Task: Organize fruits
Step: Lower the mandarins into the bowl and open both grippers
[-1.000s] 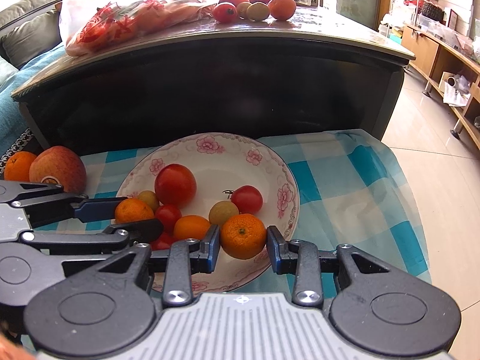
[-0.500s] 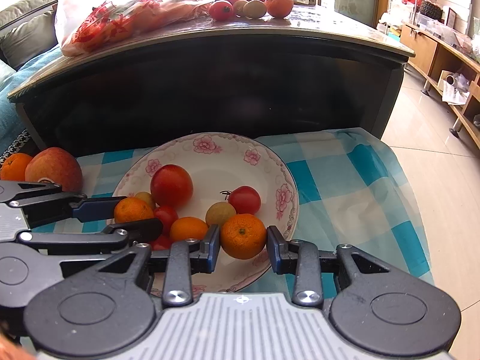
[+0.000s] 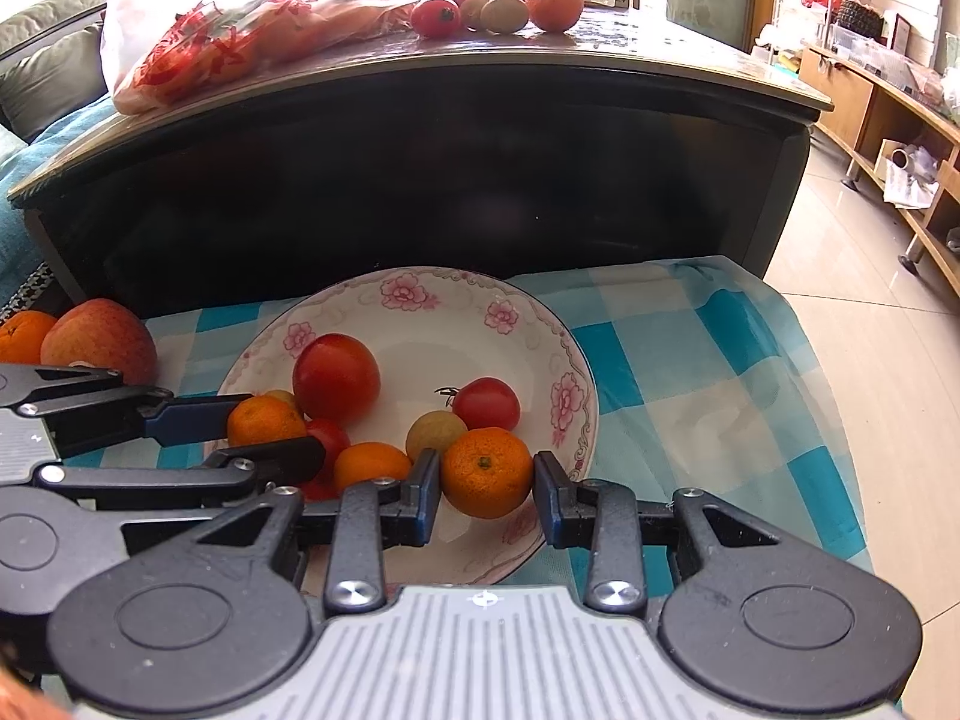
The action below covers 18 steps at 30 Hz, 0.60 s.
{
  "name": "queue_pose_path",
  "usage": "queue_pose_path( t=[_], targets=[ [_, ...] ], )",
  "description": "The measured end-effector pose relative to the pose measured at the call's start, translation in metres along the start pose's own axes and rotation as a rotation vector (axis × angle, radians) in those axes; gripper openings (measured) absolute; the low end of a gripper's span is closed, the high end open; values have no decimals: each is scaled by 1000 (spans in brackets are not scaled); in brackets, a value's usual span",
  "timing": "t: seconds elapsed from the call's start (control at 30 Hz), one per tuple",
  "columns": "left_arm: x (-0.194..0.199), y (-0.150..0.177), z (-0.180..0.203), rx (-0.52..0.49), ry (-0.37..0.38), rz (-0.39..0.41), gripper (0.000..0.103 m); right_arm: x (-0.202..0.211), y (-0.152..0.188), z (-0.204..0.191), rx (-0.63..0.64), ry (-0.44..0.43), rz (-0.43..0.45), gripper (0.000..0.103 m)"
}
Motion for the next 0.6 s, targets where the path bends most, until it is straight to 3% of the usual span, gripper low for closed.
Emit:
queue_pose_path(
  t=[0.6],
  targets=[
    [-5, -6, 1, -14, -11, 18, 40, -9, -8, 5, -19, 4, 9, 37]
  ],
)
Point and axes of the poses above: each gripper's, at about its wrist camera, not at the fingertips, and x roughly against the way its jaws point, z to its right, y to its underside, the point moved 6 cm from there along -x, roughly the way its jaws point, and after that the axes turned 10 degrees about -y, right-handed, at the moved point
